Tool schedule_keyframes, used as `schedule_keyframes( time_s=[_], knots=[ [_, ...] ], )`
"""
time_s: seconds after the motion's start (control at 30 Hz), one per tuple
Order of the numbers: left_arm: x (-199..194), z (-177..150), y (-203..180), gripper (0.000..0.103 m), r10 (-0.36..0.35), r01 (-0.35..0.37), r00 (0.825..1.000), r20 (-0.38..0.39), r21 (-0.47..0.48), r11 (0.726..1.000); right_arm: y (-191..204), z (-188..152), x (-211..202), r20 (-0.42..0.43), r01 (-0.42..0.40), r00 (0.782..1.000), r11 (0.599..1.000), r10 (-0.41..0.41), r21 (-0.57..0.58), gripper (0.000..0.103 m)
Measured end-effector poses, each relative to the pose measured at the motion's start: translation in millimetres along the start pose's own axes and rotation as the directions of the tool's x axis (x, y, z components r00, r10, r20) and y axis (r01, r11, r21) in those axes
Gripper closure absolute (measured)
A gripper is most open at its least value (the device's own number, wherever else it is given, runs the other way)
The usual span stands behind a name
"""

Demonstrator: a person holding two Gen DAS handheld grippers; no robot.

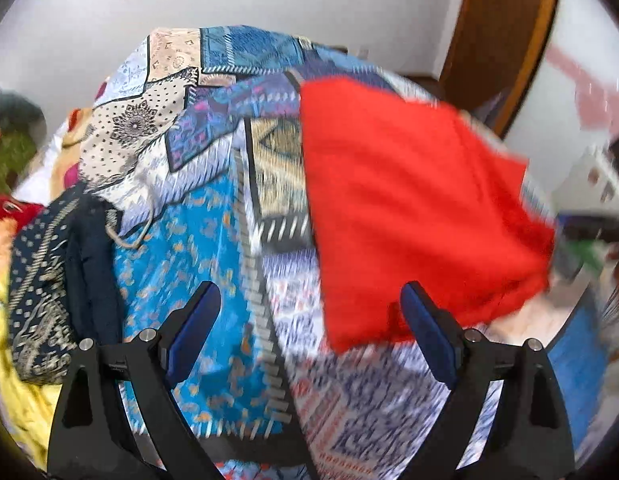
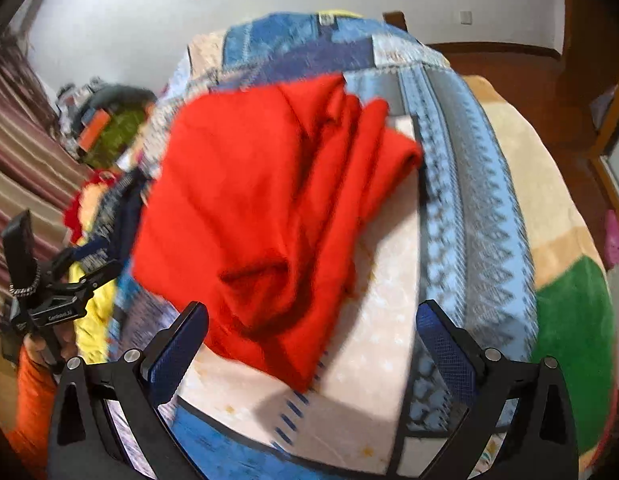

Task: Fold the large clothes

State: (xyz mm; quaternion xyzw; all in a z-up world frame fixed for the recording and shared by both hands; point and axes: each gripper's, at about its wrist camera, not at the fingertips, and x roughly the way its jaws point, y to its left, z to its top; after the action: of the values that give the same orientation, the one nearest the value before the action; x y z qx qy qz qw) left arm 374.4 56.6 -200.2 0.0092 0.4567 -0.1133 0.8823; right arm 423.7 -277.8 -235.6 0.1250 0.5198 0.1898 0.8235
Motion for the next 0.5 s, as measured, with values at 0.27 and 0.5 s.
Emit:
schedule_keyframes(
  time_s=[0.27,0.5],
  knots=[
    [69,52,20,0.011,-0.233,0.216,0.97,-0.073,-0.188,0.958,-19,39,52,-0.041,-0.052,0.998,0.994,0.057,0.094,0.0],
    [126,70,17,0.011,-0.408,0.37,0.909,-0.082,-0.288,0.883,-29,67,92,-0.059,-0.151,0.985,0.979,0.16,0.134,0.0]
  ],
)
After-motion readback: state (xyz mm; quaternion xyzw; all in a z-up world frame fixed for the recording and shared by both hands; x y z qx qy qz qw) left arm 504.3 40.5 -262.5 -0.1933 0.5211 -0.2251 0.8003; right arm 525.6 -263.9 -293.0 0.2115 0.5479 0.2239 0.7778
